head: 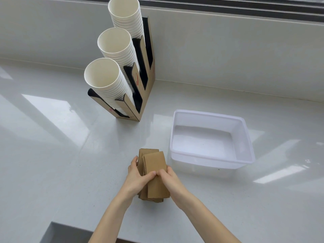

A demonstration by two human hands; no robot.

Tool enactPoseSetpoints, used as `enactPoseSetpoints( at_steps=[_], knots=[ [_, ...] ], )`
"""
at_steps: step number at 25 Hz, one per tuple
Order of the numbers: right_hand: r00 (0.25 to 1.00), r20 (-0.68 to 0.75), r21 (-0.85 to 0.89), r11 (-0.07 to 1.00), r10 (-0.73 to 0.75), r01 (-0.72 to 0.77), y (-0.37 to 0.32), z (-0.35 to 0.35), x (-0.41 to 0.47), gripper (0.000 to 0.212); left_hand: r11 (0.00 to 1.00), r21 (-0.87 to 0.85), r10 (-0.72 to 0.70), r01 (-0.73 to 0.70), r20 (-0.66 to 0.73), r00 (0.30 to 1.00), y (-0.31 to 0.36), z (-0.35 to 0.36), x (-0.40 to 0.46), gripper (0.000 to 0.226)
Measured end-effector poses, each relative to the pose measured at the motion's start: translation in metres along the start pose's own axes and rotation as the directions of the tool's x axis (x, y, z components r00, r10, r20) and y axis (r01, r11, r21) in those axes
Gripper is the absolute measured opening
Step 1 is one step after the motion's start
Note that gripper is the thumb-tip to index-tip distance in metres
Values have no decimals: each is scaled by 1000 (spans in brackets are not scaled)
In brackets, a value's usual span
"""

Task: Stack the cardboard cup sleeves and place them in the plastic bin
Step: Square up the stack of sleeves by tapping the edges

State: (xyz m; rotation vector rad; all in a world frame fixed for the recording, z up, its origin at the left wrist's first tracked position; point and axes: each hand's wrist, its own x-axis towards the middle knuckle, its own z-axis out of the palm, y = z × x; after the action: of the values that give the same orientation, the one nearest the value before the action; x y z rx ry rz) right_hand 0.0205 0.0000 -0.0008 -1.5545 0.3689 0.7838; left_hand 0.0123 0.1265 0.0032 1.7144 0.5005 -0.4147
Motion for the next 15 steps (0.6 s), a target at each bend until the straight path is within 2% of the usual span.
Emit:
enactPoseSetpoints(
  at_steps=[5,10,15],
  knots=[
    [999,23,-40,998,-43,44,0,-1,-7,34,997,-77,-28,29,8,1000,-6,1,-3,90],
    [993,21,-167,979,-112,114,3,-1,-14,47,979,-202,-7,18,52,999,-13,4,-9,60],
    [978,49,-234,950,-202,208,8,-3,-24,48,968,-249,0,19,74,997,-21,7,-15,73]
  ],
)
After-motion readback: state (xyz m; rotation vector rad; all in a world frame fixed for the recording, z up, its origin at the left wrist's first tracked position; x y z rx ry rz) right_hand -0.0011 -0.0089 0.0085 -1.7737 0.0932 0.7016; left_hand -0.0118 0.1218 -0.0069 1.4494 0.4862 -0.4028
